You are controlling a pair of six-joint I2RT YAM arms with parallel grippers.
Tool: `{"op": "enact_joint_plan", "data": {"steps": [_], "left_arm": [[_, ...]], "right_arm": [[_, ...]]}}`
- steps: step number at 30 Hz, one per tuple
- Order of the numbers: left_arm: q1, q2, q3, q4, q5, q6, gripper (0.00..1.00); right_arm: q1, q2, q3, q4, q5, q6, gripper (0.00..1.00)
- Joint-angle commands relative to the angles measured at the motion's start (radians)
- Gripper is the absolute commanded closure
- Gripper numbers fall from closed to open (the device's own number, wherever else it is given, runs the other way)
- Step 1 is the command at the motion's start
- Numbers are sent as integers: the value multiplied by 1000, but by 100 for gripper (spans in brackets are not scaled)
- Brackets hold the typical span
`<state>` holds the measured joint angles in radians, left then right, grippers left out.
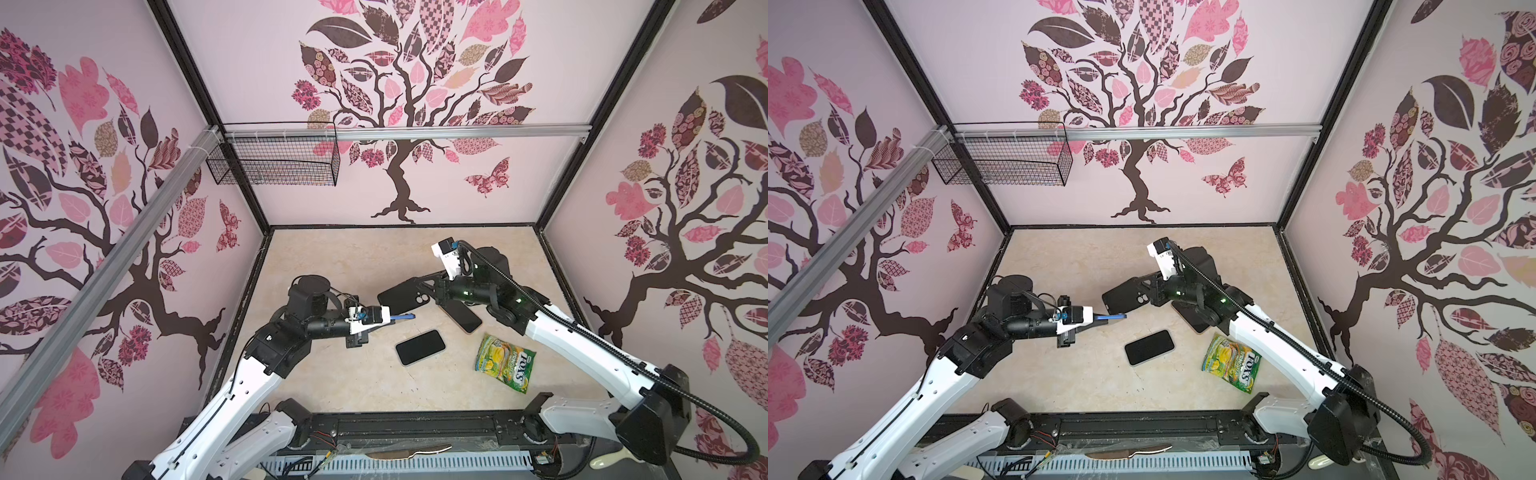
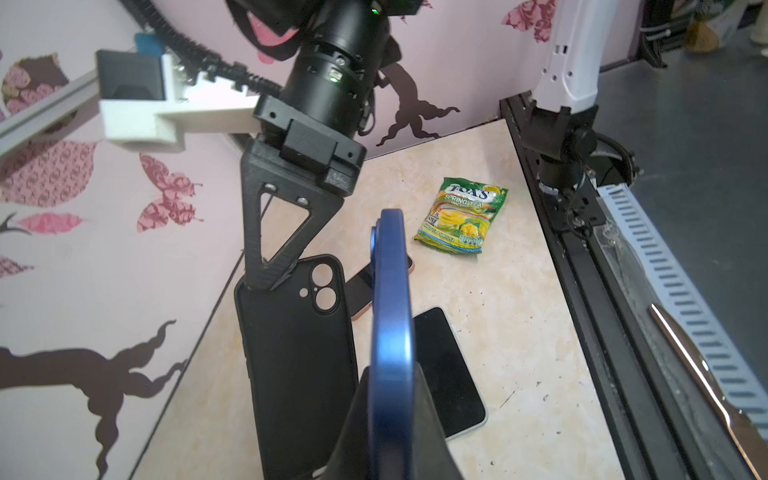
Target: Take the phone out of the phone case
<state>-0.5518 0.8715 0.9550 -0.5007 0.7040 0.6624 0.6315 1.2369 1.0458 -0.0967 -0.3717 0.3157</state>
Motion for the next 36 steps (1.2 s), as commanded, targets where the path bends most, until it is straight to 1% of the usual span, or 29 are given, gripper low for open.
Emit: {"op": "enact_joint_plan", "data": {"steps": [1, 4, 8, 12, 14, 15, 17, 19, 20, 21, 23, 25, 28, 30, 32, 36], "left_arm": [[32, 21, -7, 133, 3, -273, 100], [39, 59, -11, 147, -1, -418, 100], [47, 107, -12, 148, -38, -560, 100], [79, 186, 32, 90, -86, -668, 100], [126, 247, 69, 39, -66, -724, 100], [154, 280, 86, 17, -36, -749, 100], [200, 342, 119, -30, 22, -773, 100], [224, 395, 149, -81, 34, -781, 100], [227, 424, 164, -113, 10, -783, 100], [229, 449, 180, -144, -38, -800, 100], [232, 490, 211, -210, -132, -814, 100], [237, 515, 230, -245, -206, -841, 100], [239, 519, 236, -252, -324, -918, 100], [240, 519, 233, -258, -368, -928, 100], [240, 518, 217, -262, -405, -928, 100], [243, 518, 180, -263, -415, -909, 100]], "right_arm": [[1, -62, -73, 75, 138, 35, 100], [1, -125, -169, 152, 212, 52, 100], [0, -134, -185, 84, 295, 71, 100], [-4, -127, -192, 34, 368, 119, 100], [-4, -113, -183, 10, 374, 133, 100], [-4, -101, -176, -1, 369, 136, 100], [-4, -76, -166, -15, 348, 143, 100], [-4, -61, -173, 9, 313, 153, 100], [-5, -55, -182, 28, 313, 182, 100], [-4, -46, -186, 37, 315, 209, 100], [-5, -37, -193, 51, 298, 224, 100], [-4, -49, -217, 95, 272, 212, 100], [-6, -46, -220, 102, 285, 192, 100], [-7, -31, -206, 92, 263, 151, 100], [-10, -20, -201, 98, 235, 143, 100], [-10, 26, -170, 91, 210, 167, 100]]}}
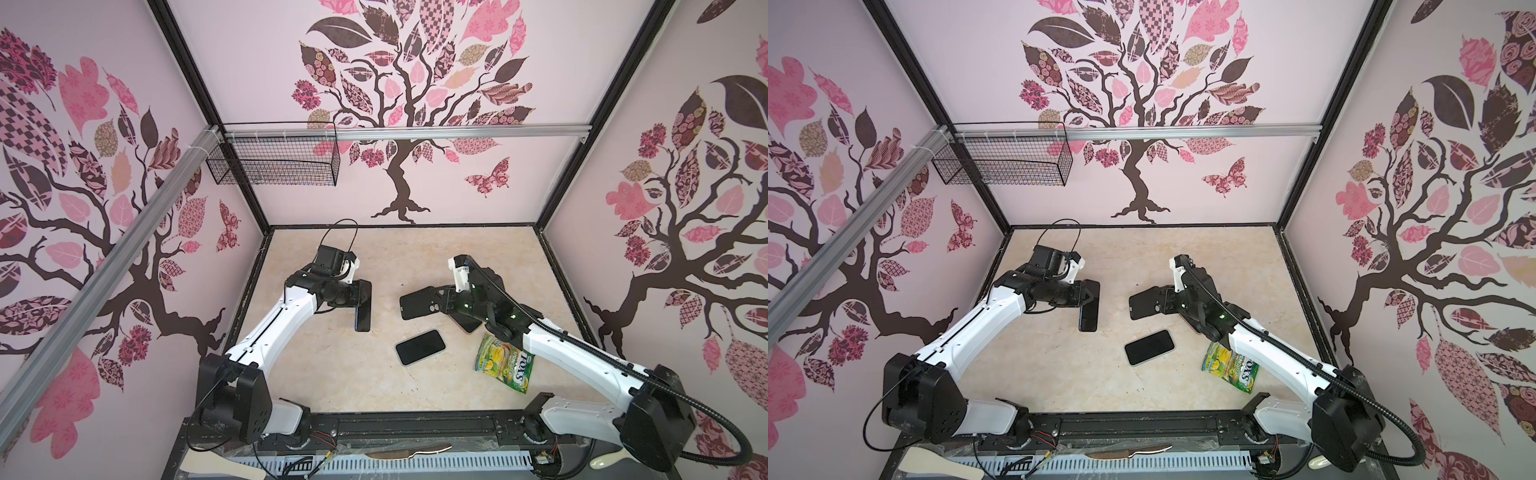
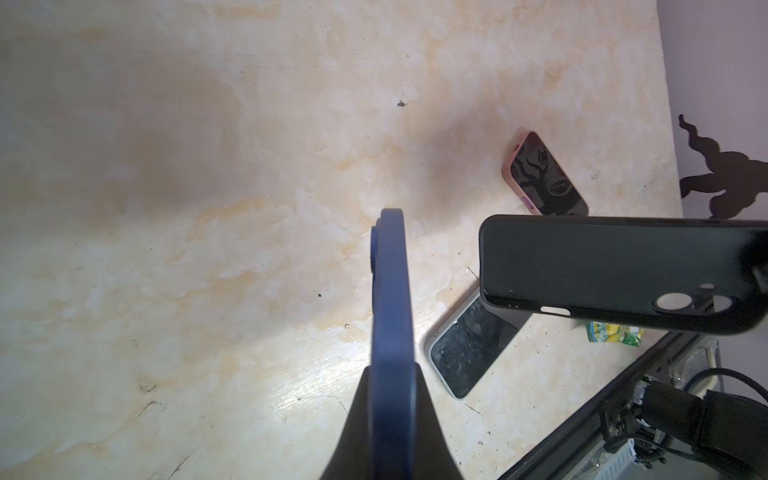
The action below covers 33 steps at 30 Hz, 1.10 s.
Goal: Take the phone out of the phone case
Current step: 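Lower both grippers toward the table, keeping the case and blue phone apart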
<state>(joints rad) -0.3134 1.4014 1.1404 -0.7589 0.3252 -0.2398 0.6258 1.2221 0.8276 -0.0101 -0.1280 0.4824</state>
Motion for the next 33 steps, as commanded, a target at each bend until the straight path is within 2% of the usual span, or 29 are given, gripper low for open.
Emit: {"op": "enact_joint_plan", "data": {"steps": [1, 5, 10, 13, 16, 33], "left_arm": [[7, -4, -8, -15, -37, 5, 100], [50, 21, -27, -35, 18, 48, 100], [164, 71, -45, -26, 243, 96, 100], [196, 123, -34, -60, 316, 148, 100], [198, 169, -25, -78, 318, 182, 100], [215, 335, -7, -69, 247, 183, 100]], "right_arm": [[-4, 60, 62, -7, -42, 8, 100], [-5, 116, 89, -13, -92, 54, 100], [-5, 160, 87, 35, -160, 83, 100], [-6, 188, 93, 38, -165, 106, 100], [-8, 207, 87, 68, -168, 131, 100], [-35, 353, 73, 248, -278, 275, 100]]}}
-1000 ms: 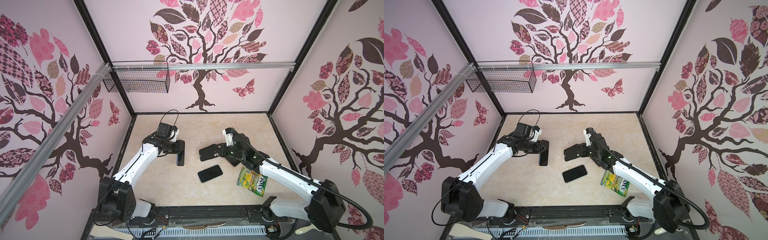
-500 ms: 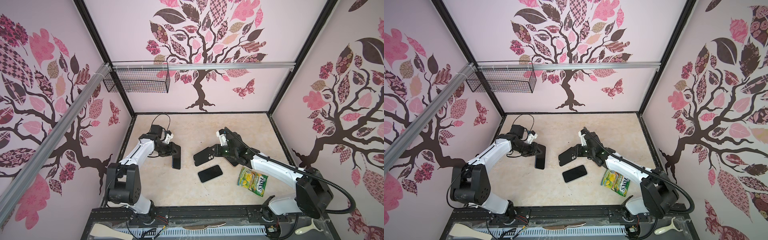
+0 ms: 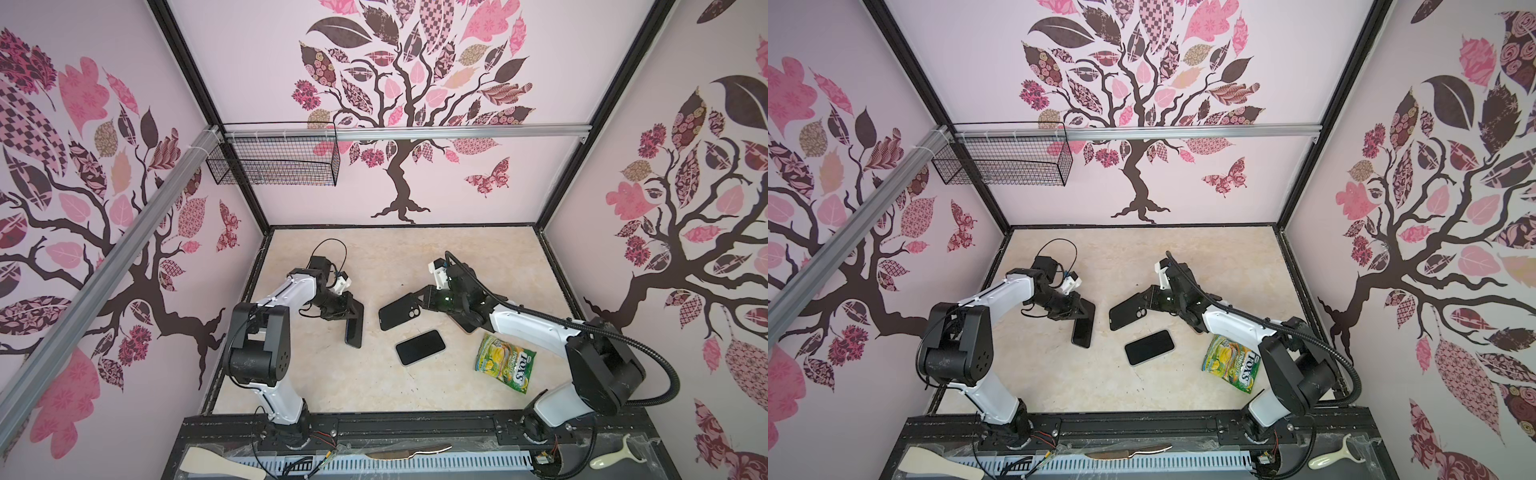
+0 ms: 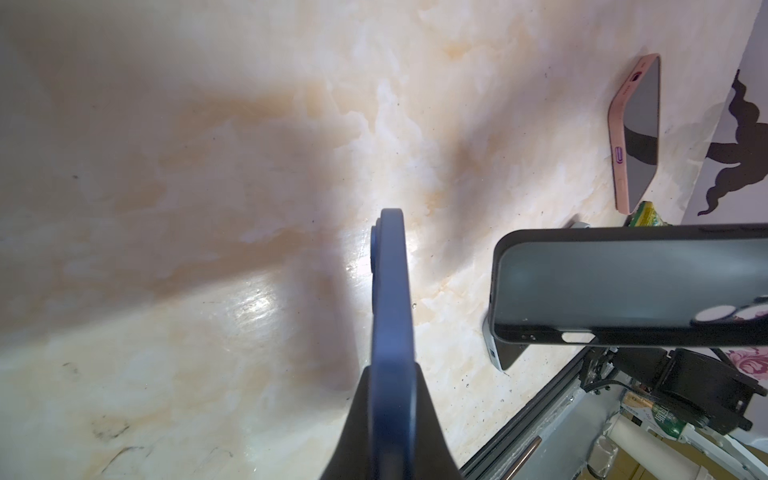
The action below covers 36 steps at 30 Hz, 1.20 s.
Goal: Take the phone out of the phone case
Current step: 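Lower both grippers toward the table, keeping the case and blue phone apart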
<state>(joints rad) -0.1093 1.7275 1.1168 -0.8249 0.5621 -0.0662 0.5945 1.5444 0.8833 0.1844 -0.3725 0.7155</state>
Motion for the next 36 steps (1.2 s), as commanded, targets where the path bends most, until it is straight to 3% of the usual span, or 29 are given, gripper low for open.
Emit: {"op": "enact_joint_plan", "data": {"steps": [1, 20, 36], "left_arm": [[14, 16, 18, -2, 12, 8, 100], [43, 100, 40, 41, 88, -39, 100], [58, 139, 46, 36, 95, -44, 70]], "right_arm": [[-4, 39, 17, 57, -35, 48, 100], [-4, 166, 33, 123, -75, 142, 100], [7, 246, 52, 160, -115, 192, 100]]}}
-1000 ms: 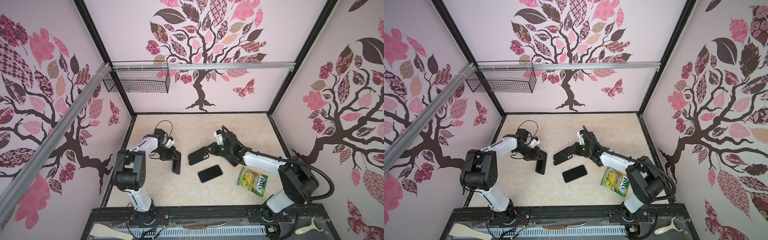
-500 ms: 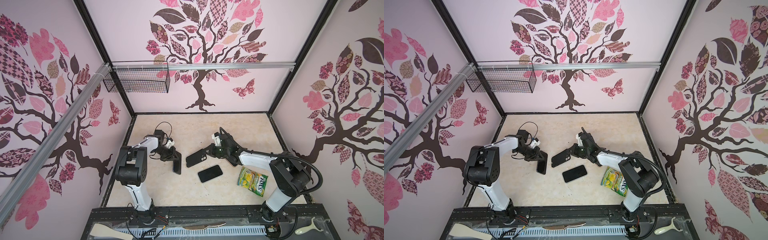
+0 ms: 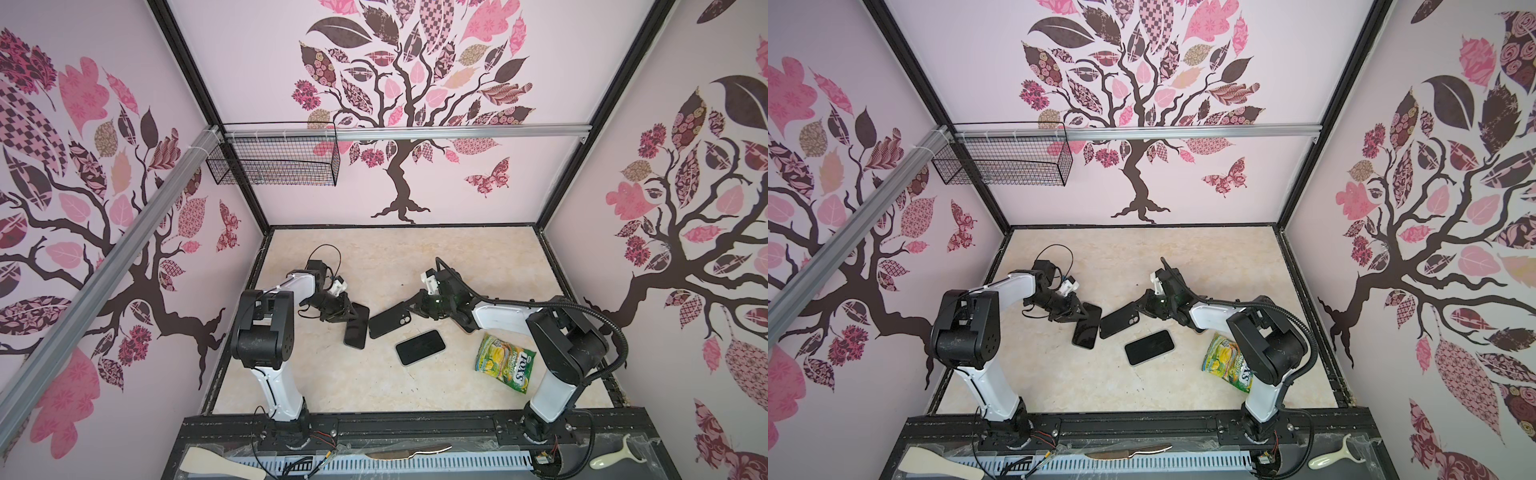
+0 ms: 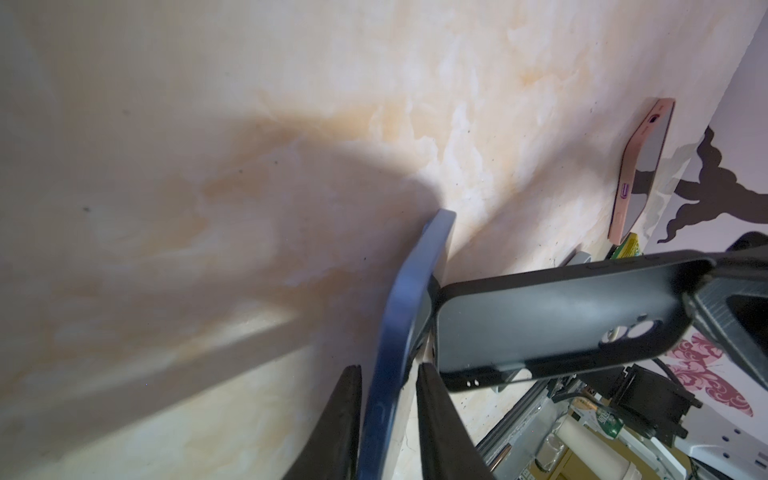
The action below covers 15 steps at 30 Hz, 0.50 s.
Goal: Take the phone out of the phone case
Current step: 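Lower both grippers toward the table, keeping the case and blue phone apart, then set the blue phone flat on the table and open the left gripper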
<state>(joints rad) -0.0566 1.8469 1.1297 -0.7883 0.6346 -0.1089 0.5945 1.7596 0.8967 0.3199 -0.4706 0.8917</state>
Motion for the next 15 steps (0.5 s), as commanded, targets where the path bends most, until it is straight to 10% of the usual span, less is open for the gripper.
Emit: {"op": "enact_joint_plan", "data": {"steps": [1, 15], "left_arm": [[6, 21, 36, 1, 22, 1, 69], [6, 18, 19, -15, -28, -3, 58]], "right_arm": [[7, 32, 38, 28, -18, 17, 100], [8, 16, 16, -1, 45, -7, 100]]}}
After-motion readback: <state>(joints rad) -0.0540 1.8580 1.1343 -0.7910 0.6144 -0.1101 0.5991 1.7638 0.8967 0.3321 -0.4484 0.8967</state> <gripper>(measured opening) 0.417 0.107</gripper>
